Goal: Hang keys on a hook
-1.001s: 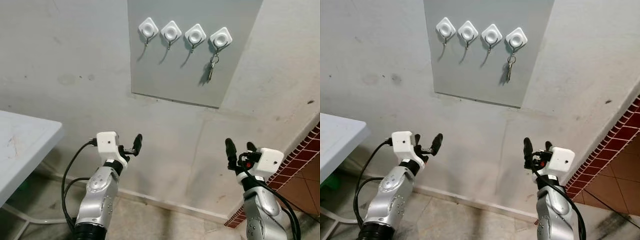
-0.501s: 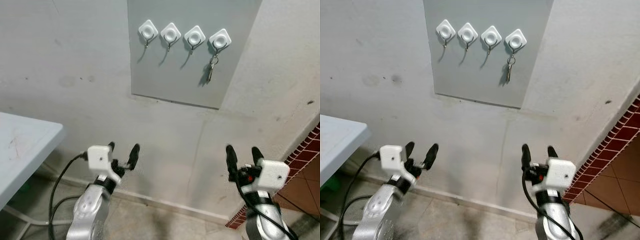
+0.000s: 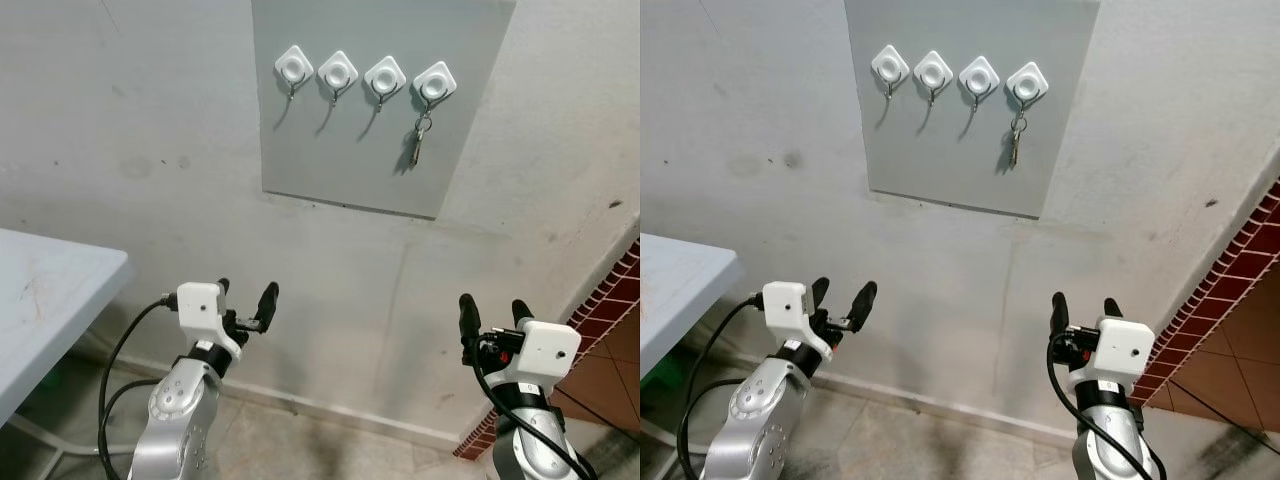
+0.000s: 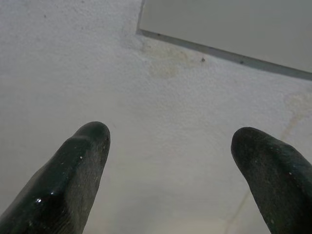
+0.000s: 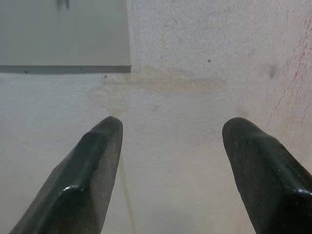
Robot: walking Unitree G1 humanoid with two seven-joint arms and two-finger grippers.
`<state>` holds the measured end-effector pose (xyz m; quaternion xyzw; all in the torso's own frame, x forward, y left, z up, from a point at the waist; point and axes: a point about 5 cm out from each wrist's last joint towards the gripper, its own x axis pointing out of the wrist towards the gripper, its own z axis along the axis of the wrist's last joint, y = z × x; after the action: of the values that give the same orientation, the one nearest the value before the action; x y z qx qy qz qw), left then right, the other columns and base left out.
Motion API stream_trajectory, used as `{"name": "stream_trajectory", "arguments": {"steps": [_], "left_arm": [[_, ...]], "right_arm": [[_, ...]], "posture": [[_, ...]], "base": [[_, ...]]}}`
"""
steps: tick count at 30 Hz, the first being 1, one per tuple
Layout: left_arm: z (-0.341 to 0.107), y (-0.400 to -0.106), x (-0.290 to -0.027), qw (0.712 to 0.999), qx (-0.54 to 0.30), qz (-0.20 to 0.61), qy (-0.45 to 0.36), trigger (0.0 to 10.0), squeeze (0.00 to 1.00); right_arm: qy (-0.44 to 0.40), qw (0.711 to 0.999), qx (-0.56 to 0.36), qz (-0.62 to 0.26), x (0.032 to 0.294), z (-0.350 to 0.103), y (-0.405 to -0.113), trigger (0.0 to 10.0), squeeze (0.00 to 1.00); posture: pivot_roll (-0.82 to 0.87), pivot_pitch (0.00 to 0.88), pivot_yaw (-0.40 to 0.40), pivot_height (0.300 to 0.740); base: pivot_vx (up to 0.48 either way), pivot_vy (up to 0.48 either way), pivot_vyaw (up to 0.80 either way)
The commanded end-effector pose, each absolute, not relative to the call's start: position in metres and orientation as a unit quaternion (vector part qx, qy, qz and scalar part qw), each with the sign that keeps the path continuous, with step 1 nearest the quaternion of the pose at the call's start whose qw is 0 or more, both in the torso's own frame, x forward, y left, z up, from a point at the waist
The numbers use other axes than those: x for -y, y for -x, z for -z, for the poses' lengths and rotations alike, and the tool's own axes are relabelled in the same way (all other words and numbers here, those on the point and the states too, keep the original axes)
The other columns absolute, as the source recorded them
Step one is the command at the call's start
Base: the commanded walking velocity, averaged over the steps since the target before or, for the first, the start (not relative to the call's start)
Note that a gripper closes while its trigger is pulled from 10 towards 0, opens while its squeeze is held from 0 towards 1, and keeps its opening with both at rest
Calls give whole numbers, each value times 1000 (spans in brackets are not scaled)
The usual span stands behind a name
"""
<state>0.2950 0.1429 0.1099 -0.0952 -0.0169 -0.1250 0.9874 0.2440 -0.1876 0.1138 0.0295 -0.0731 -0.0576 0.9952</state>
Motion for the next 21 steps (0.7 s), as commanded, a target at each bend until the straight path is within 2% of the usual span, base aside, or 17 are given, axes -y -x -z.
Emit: {"name": "stream_trajectory", "arguments": {"steps": [1,16,21], "left_arm": [[-109,-298,-147,989,9,116,92,10000,0],[-108,-313,-139,986,-8,137,100,10000,0],[-109,-317,-138,985,-11,144,99,10000,0]], "right_arm": [[-27,995,69,71,193,-113,-246,10000,0],[-17,992,90,91,202,-121,-250,10000,0],[-22,991,96,88,195,-122,-249,10000,0]], "posture": [[-36,0,8,740],[-127,0,66,740],[-137,0,88,740]], "base": [[0,0,0],[0,0,0],[0,0,0]]}}
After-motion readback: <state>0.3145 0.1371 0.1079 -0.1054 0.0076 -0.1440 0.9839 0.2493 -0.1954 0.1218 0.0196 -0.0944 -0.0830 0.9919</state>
